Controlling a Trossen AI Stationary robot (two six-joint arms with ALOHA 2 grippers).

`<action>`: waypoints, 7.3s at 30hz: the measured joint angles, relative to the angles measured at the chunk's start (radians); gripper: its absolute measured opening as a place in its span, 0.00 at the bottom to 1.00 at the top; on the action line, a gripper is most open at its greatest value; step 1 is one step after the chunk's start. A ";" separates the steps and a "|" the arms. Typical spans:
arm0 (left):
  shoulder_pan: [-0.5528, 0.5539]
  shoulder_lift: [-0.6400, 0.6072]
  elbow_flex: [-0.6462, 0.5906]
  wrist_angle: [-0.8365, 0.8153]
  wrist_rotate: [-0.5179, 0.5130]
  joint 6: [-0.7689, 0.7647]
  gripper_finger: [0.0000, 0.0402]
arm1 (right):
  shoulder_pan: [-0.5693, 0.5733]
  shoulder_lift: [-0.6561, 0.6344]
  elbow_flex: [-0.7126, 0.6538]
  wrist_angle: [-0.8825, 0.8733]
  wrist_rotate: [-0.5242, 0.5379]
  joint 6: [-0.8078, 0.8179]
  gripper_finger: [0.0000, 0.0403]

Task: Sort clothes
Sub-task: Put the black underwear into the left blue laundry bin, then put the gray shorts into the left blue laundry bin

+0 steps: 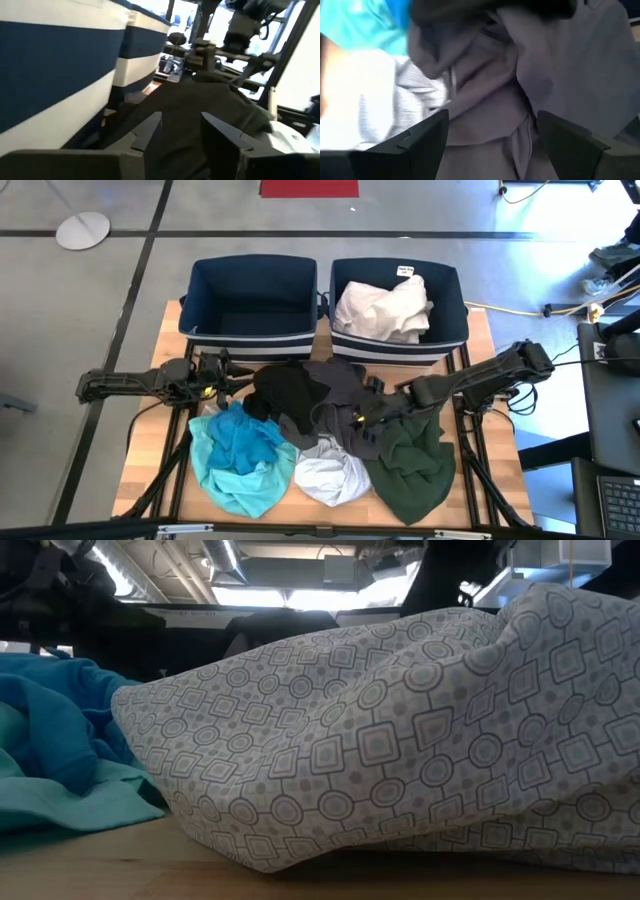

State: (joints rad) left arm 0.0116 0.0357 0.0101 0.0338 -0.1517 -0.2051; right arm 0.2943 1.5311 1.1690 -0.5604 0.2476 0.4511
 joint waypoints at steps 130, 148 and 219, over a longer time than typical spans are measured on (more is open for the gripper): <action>-0.036 0.019 -0.001 0.030 -0.044 0.049 0.31 | -0.713 0.631 1.166 0.143 -0.232 -0.662 0.04; -0.036 0.019 -0.001 0.030 -0.043 0.048 0.31 | -0.662 0.608 1.185 -0.073 -0.253 -0.530 0.66; -0.037 0.026 -0.001 0.007 -0.043 0.024 0.31 | -0.559 0.512 1.041 0.039 -0.061 -0.602 0.53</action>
State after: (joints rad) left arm -0.0250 0.0615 0.0093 0.0406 -0.1947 -0.1814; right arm -0.2643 2.0430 2.2104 -0.5211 0.1865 -0.1508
